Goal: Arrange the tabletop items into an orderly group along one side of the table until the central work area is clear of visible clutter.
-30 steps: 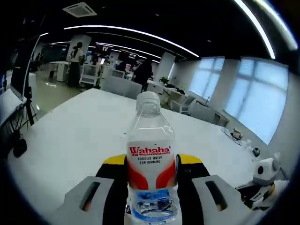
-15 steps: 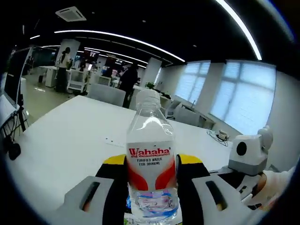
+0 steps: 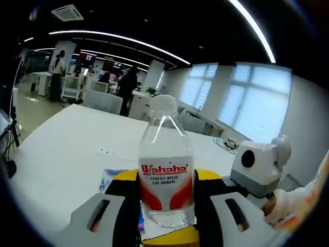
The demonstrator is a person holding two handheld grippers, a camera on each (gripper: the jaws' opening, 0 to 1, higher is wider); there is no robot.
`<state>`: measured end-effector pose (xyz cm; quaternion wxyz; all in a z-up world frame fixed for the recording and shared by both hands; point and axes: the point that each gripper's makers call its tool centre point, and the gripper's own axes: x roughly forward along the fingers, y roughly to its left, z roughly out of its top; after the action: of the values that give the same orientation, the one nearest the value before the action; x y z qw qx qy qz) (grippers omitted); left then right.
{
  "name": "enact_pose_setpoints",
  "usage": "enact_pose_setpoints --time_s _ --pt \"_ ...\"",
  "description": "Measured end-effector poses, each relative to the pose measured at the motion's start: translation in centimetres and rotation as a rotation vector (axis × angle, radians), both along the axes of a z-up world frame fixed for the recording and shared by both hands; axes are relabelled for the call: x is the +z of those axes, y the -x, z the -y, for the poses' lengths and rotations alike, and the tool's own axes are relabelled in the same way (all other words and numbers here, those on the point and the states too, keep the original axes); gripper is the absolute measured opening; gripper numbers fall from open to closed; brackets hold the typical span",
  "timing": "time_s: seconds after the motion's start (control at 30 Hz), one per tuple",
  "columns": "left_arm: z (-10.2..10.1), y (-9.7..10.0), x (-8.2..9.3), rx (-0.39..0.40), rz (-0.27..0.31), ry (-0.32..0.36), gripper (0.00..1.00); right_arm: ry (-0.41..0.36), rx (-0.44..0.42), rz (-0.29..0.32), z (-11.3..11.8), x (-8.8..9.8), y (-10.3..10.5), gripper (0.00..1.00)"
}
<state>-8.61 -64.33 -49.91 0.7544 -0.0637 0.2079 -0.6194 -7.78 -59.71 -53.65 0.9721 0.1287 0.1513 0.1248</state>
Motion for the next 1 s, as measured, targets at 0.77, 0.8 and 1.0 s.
enact_pose_setpoints --time_s 0.77,0.8,1.0 --pt "0.6 0.5 6.6 -0.031 0.033 0.143 0.41 0.202 -0.137 0.155 3.1 2.5 1.0 0.41" --pt "0.5 0.3 6.9 -0.033 0.036 0.148 0.40 0.203 -0.138 0.159 3.1 2.4 1.1 0.41" --pt "0.7 -0.3 7.6 -0.027 0.058 0.130 0.38 0.238 -0.111 0.163 2.4 2.0 1.3 0.41"
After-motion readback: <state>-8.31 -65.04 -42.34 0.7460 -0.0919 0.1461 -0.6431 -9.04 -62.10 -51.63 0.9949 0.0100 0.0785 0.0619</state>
